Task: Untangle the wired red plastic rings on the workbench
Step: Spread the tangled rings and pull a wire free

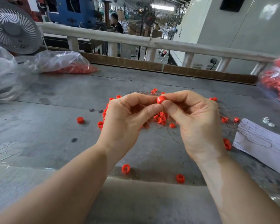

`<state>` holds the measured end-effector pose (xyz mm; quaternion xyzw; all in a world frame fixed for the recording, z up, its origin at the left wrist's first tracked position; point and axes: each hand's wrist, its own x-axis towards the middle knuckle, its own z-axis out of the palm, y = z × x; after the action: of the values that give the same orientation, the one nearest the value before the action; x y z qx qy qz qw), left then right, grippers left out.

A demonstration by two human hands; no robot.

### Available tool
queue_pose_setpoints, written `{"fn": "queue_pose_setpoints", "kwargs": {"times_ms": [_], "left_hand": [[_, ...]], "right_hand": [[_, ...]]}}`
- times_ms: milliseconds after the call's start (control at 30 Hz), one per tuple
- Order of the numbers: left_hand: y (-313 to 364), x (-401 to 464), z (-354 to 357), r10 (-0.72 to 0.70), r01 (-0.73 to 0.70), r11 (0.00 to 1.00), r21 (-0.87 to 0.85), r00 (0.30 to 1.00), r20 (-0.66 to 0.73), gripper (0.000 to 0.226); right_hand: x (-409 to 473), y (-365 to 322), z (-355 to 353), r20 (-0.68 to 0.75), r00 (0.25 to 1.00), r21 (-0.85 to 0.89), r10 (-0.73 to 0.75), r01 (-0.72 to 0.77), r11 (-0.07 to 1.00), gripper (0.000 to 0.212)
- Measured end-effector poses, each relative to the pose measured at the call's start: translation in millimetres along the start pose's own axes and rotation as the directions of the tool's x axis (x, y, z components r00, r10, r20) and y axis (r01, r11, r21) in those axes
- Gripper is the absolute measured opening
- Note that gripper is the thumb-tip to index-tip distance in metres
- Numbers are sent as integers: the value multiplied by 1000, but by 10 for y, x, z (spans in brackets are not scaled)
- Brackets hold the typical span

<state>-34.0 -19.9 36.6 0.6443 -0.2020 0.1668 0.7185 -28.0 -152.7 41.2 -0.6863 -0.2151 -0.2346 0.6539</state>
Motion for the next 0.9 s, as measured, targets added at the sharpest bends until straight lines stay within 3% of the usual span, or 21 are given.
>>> {"fn": "queue_pose_setpoints", "kwargs": {"times_ms": [300, 433, 567, 733, 900], "left_hand": [[-19, 6, -25, 37, -38, 995, 90, 999, 15, 9], [-56, 35, -48, -159, 170, 977, -130, 983, 92, 19], [-94, 60, -57, -266, 295, 911, -288, 954, 138, 19], [-96, 82, -77, -307, 313, 830, -462, 947, 89, 19], [-95, 89, -81, -330, 337, 758, -559, 937, 117, 24]], "right_hand": [[11, 24, -20, 47, 999, 62, 24, -26, 998, 11], [-5, 27, -2, -27, 998, -98, -60, 57, 994, 14], [-48, 47, 24, 58, 951, -446, -304, 297, 844, 10], [-25, 32, 2, 7, 971, -447, -239, 217, 868, 25], [-32, 36, 21, 13, 975, -437, -223, 206, 875, 23]]}}
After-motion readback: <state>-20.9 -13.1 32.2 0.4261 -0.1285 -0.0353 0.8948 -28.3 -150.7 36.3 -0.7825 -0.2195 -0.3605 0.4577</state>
